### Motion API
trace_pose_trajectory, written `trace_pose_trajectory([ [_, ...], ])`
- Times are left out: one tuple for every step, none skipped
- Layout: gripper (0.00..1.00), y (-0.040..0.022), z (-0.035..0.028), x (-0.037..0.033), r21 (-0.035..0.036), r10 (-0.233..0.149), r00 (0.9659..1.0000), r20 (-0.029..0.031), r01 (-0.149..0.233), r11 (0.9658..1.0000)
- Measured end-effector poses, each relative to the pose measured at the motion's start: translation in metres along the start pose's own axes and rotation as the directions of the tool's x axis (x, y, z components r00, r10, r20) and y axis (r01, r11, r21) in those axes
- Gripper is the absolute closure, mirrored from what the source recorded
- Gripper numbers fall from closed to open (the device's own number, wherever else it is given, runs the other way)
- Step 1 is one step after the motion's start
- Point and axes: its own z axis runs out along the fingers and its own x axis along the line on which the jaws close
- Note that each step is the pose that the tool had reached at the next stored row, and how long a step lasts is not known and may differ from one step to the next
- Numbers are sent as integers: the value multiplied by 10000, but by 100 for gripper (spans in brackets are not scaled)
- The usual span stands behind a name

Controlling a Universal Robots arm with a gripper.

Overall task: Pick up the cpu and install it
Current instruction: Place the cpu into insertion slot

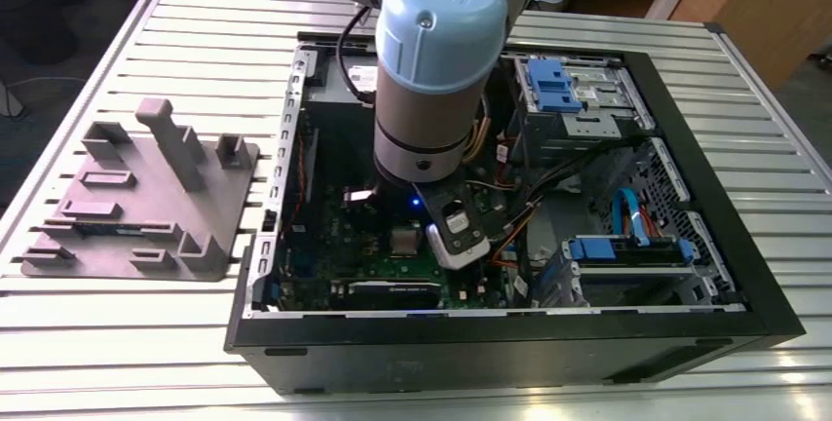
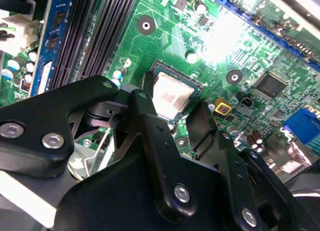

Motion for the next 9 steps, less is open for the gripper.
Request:
trace_pose_trajectory([
  [47, 0, 0, 0, 0, 1, 10000, 0, -1, 10000],
  [47, 0, 0, 1, 0, 0, 10000, 0, 0, 10000],
  [47, 0, 0, 1, 0, 0, 10000, 0, 0, 10000],
  [47, 0, 0, 1, -1, 0, 10000, 0, 0, 10000],
  [47, 0, 0, 1, -1, 0, 10000, 0, 0, 10000],
  [47, 0, 0, 1, -2, 0, 10000, 0, 0, 10000],
  [47, 0, -3, 1, -1, 1, 10000, 0, -1, 10000],
  [47, 0, -8, 1, 0, 1, 10000, -1, -1, 10000],
  [47, 0, -16, 1, 1, 1, 10000, -1, -1, 10000],
])
